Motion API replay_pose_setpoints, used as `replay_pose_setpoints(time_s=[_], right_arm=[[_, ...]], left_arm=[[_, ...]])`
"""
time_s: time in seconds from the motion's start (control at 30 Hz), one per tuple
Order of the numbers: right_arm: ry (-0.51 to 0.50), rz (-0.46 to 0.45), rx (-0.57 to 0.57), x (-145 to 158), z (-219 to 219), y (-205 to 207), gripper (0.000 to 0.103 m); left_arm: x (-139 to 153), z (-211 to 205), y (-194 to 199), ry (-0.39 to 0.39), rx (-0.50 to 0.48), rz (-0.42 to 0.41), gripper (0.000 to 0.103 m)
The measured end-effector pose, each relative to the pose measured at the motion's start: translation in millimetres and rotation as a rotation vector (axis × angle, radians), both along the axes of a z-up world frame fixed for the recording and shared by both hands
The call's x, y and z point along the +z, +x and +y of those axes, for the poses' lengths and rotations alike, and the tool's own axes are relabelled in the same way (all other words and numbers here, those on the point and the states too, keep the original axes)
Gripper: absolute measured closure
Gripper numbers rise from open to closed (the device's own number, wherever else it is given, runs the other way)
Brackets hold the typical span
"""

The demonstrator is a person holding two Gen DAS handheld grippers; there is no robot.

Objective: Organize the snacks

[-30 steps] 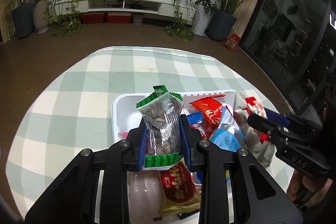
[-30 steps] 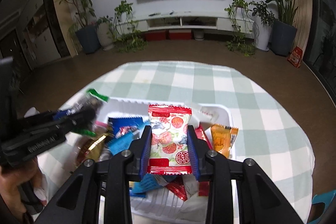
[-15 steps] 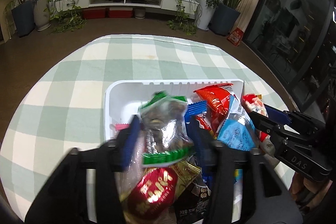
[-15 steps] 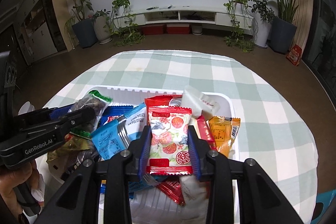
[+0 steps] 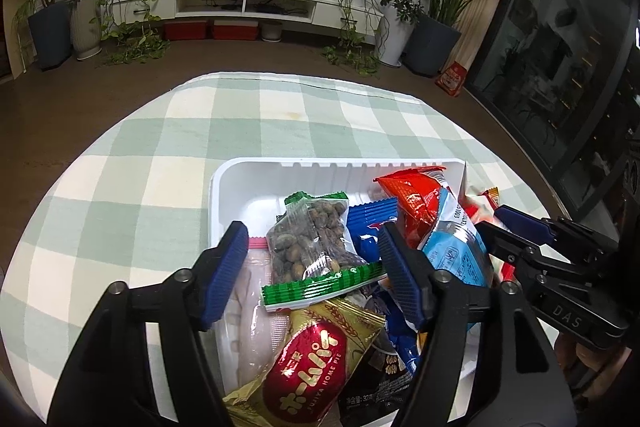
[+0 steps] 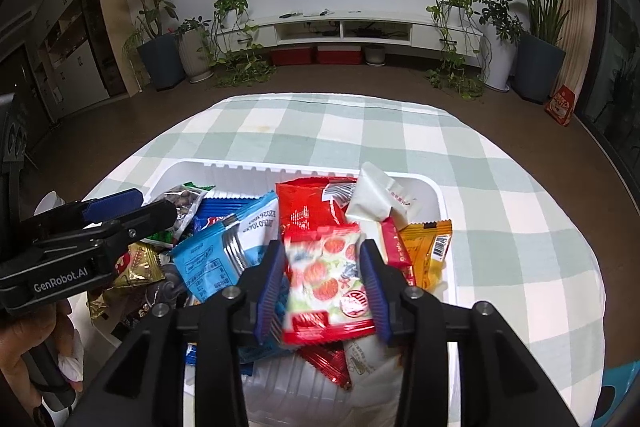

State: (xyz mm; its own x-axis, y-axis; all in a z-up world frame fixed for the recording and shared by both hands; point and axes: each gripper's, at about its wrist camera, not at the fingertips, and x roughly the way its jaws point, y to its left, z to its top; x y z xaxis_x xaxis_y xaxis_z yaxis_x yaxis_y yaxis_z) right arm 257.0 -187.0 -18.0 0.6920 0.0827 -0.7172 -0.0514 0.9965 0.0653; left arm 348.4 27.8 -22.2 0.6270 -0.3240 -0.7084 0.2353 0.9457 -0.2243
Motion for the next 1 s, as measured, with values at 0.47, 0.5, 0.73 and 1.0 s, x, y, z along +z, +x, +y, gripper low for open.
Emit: replay_pose_setpoints(time_s=[0.47, 0.5, 0.73, 1.0], right_arm=[[0.015, -0.104, -0.012, 26, -2, -19, 0.017], [0.016, -0.119, -0.014, 29, -3, -22, 0.014], [0.072, -0.200, -0.077, 49, -25, -64, 0.000], [0.120, -0.213, -0.137, 49, -34, -146, 0.000]], left_arm=[[36, 15, -32, 0.036, 0.101, -0.142, 0.000], [40, 16, -37, 0.043, 0.109, -0.159, 0.000], [76, 13, -112, 0.011, 0.084, -0.267, 0.000], [87, -24, -246, 0.091, 0.134, -0.342, 0.000]])
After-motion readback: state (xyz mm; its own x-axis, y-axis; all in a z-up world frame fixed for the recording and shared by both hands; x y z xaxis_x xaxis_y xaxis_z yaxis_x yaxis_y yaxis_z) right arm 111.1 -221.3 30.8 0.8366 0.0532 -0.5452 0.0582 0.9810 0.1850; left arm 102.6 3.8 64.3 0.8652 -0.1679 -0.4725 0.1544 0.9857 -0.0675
